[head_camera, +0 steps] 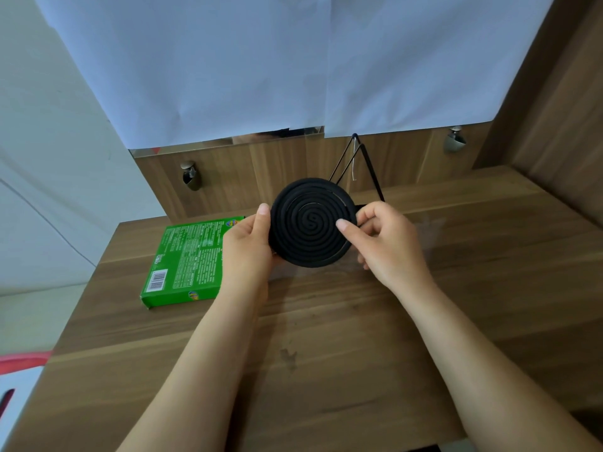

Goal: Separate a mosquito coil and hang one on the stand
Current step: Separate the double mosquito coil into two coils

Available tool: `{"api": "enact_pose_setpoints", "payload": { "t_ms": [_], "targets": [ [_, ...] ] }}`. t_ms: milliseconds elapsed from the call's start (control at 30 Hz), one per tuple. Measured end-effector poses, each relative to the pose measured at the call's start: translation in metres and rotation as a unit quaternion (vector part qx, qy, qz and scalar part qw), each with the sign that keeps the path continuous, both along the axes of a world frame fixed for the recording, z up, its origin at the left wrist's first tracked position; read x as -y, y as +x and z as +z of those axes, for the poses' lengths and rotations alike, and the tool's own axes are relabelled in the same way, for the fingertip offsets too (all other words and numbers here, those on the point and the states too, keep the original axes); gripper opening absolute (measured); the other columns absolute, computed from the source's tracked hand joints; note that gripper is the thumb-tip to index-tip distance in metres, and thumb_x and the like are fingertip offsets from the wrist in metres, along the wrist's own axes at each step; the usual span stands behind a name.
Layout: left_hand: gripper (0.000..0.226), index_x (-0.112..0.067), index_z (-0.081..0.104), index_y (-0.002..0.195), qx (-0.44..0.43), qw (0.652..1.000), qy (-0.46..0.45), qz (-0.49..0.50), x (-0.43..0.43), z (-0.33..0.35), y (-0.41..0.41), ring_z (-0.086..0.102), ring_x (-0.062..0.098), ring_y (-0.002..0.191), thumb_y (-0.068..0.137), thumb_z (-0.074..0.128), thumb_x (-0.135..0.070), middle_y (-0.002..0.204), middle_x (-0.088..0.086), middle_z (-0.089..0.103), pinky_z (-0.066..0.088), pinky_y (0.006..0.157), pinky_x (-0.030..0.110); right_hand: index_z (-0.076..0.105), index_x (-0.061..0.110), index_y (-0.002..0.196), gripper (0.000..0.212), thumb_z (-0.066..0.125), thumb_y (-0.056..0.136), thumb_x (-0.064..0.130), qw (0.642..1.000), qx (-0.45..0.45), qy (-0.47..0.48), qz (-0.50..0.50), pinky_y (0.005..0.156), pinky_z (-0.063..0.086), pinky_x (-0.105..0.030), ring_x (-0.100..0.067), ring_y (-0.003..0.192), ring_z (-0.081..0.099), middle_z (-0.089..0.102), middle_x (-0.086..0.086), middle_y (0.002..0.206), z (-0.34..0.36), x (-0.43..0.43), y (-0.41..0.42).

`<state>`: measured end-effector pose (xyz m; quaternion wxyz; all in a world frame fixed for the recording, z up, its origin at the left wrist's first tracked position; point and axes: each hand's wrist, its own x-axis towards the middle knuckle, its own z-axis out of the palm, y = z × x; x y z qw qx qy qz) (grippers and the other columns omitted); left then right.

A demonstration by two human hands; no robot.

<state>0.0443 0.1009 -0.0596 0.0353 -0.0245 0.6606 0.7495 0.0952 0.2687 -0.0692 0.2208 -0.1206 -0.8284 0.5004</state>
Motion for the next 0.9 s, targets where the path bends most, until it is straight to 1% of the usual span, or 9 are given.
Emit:
{"api": "enact_pose_setpoints", "payload": {
  "t_ms": [100, 200, 267, 333, 433, 533, 733, 833, 900],
  "targets": [
    [0.038, -0.012, 0.074, 0.087, 0.000, 1.000, 0.002, -0.002, -0.0004, -0.0007, -0.0011, 0.072, 0.035, 0.097, 0.101, 0.049, -0.037, 0.096, 0.019, 0.076, 0.059, 0.084, 0.052, 0.057, 0.019, 0.077, 0.024, 0.073, 0.083, 0.035, 1.000, 0.008, 0.011, -0.013, 0.057, 0.057, -0.035, -0.018, 0.058, 0.065, 0.064, -0.002, 0.067, 0.0007, -0.0005, 0.0005],
    [0.027, -0.013, 0.072, 0.087, 0.003, 0.999, 0.005, -0.042, -0.0017, -0.0017, -0.0012, 0.074, 0.027, 0.089, 0.084, 0.070, -0.039, 0.087, 0.008, 0.078, 0.060, 0.080, 0.044, 0.058, 0.016, 0.076, 0.023, 0.074, 0.082, 0.032, 1.000, 0.008, -0.010, -0.020, 0.065, 0.059, -0.041, -0.020, 0.065, 0.068, 0.067, -0.005, 0.073, 0.0006, -0.0006, -0.0006],
    [0.030, -0.010, 0.071, 0.096, -0.002, 0.998, 0.002, -0.069, -0.0029, -0.0042, 0.0003, 0.074, 0.030, 0.093, 0.070, 0.078, -0.025, 0.094, 0.009, 0.078, 0.058, 0.086, 0.046, 0.058, 0.014, 0.079, 0.023, 0.075, 0.081, 0.030, 0.998, 0.013, -0.059, -0.019, 0.075, 0.059, -0.048, -0.025, 0.080, 0.069, 0.069, -0.007, 0.085, -0.0003, -0.0011, -0.0023],
    [0.037, -0.009, 0.069, 0.102, 0.003, 0.997, 0.009, -0.081, -0.0042, -0.0059, 0.0020, 0.073, 0.034, 0.096, 0.066, 0.078, -0.011, 0.101, 0.013, 0.076, 0.056, 0.090, 0.053, 0.057, 0.014, 0.083, 0.025, 0.078, 0.078, 0.029, 0.992, 0.023, -0.126, -0.011, 0.082, 0.058, -0.051, -0.025, 0.091, 0.069, 0.069, -0.007, 0.096, 0.0001, -0.0002, -0.0026],
    [0.036, -0.007, 0.067, 0.106, 0.009, 0.996, 0.022, -0.089, -0.0046, -0.0067, 0.0032, 0.073, 0.034, 0.096, 0.072, 0.076, 0.001, 0.103, 0.014, 0.076, 0.056, 0.090, 0.055, 0.053, 0.016, 0.083, 0.031, 0.082, 0.074, 0.024, 0.986, 0.010, -0.169, 0.007, 0.080, 0.058, -0.052, -0.022, 0.090, 0.071, 0.070, -0.009, 0.096, 0.0020, 0.0034, -0.0013],
    [0.037, -0.006, 0.067, 0.111, 0.007, 0.994, 0.031, -0.101, -0.0042, -0.0061, 0.0030, 0.072, 0.035, 0.098, 0.077, 0.073, 0.006, 0.104, 0.015, 0.076, 0.057, 0.087, 0.050, 0.053, 0.014, 0.087, 0.035, 0.083, 0.071, 0.023, 0.989, -0.003, -0.145, -0.009, 0.075, 0.060, -0.047, -0.018, 0.082, 0.072, 0.070, -0.009, 0.091, 0.0026, 0.0064, -0.0007],
    [0.036, -0.002, 0.068, 0.113, -0.015, 0.990, 0.021, -0.136, -0.0048, -0.0045, 0.0037, 0.072, 0.036, 0.100, 0.078, 0.070, 0.006, 0.106, 0.021, 0.074, 0.056, 0.092, 0.049, 0.053, 0.015, 0.090, 0.040, 0.083, 0.069, 0.030, 0.995, -0.001, -0.100, -0.025, 0.073, 0.059, -0.039, -0.018, 0.081, 0.070, 0.069, -0.007, 0.091, 0.0009, 0.0065, -0.0024],
    [0.032, -0.003, 0.070, 0.110, -0.016, 0.989, 0.017, -0.146, -0.0046, -0.0051, 0.0037, 0.072, 0.035, 0.098, 0.078, 0.068, -0.001, 0.104, 0.020, 0.075, 0.057, 0.087, 0.046, 0.053, 0.015, 0.089, 0.039, 0.082, 0.069, 0.032, 0.997, -0.002, -0.069, -0.032, 0.066, 0.054, -0.029, -0.013, 0.079, 0.066, 0.067, -0.004, 0.089, -0.0010, 0.0060, -0.0022],
    [0.030, -0.006, 0.072, 0.110, 0.005, 0.986, 0.034, -0.162, -0.0053, -0.0033, 0.0039, 0.071, 0.033, 0.101, 0.082, 0.066, -0.017, 0.107, 0.017, 0.075, 0.056, 0.088, 0.046, 0.053, 0.016, 0.088, 0.037, 0.080, 0.069, 0.034, 0.997, 0.004, -0.062, -0.035, 0.062, 0.049, -0.021, -0.007, 0.079, 0.062, 0.065, -0.001, 0.090, -0.0018, 0.0056, -0.0022]
  ]
}}
